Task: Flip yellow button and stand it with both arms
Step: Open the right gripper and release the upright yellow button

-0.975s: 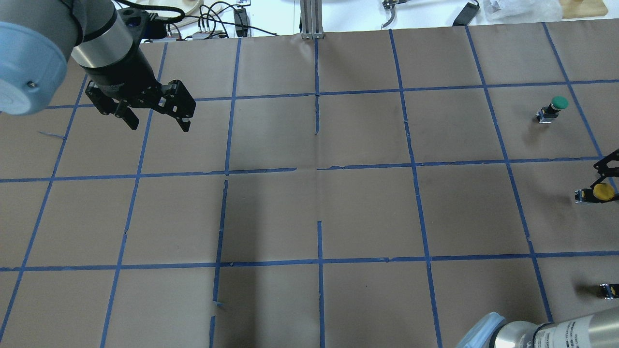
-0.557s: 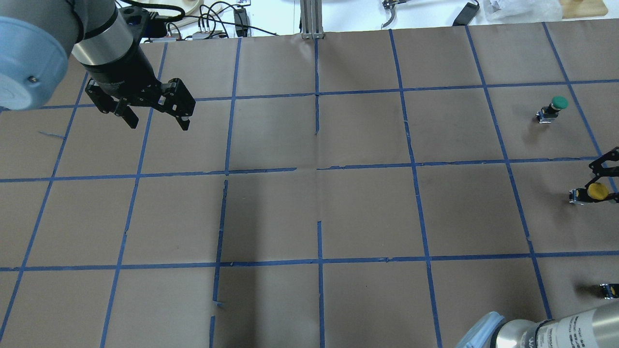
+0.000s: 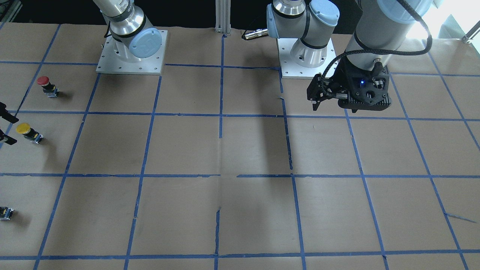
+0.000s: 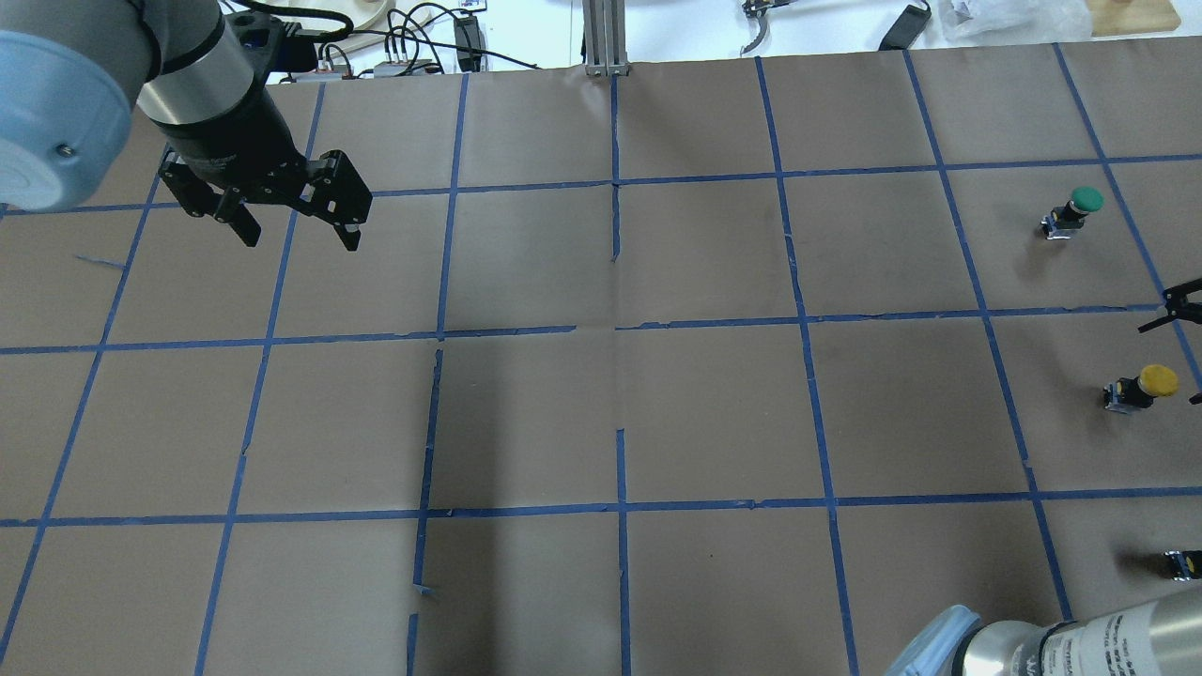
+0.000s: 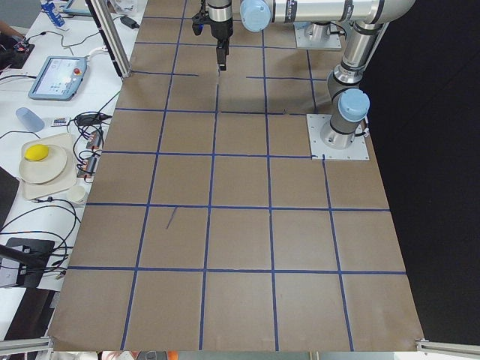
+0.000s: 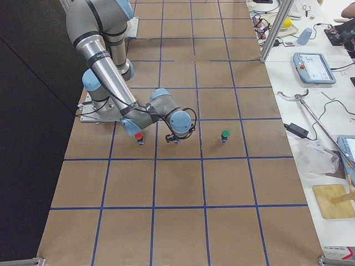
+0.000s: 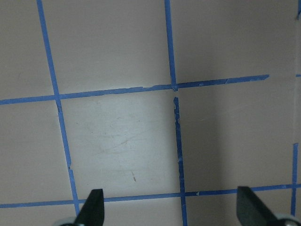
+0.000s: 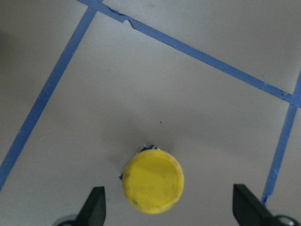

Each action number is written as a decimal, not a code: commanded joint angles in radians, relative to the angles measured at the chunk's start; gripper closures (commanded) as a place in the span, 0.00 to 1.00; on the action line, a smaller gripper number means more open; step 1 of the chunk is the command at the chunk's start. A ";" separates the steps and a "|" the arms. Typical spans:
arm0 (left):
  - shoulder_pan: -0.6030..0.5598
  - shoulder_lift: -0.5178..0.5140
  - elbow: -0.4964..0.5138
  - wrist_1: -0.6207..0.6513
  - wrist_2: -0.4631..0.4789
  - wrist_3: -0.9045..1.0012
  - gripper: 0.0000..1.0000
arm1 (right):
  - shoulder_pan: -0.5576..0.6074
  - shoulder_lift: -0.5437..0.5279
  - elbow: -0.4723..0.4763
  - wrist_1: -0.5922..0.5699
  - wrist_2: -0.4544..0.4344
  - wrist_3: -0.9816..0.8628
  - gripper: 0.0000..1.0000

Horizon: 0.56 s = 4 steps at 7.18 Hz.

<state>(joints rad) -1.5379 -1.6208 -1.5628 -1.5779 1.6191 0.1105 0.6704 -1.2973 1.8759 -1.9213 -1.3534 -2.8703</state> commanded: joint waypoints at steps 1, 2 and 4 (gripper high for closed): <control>0.001 -0.001 0.001 -0.001 0.002 0.002 0.00 | 0.001 -0.087 -0.027 0.106 0.000 0.153 0.00; -0.001 -0.001 0.003 0.001 0.002 0.000 0.00 | 0.017 -0.173 -0.034 0.161 0.002 0.249 0.00; -0.001 -0.001 0.009 0.001 0.002 0.002 0.00 | 0.081 -0.378 -0.023 0.313 0.004 0.485 0.00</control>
<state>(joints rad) -1.5380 -1.6213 -1.5581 -1.5771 1.6207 0.1115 0.7105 -1.5495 1.8492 -1.6926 -1.3507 -2.5267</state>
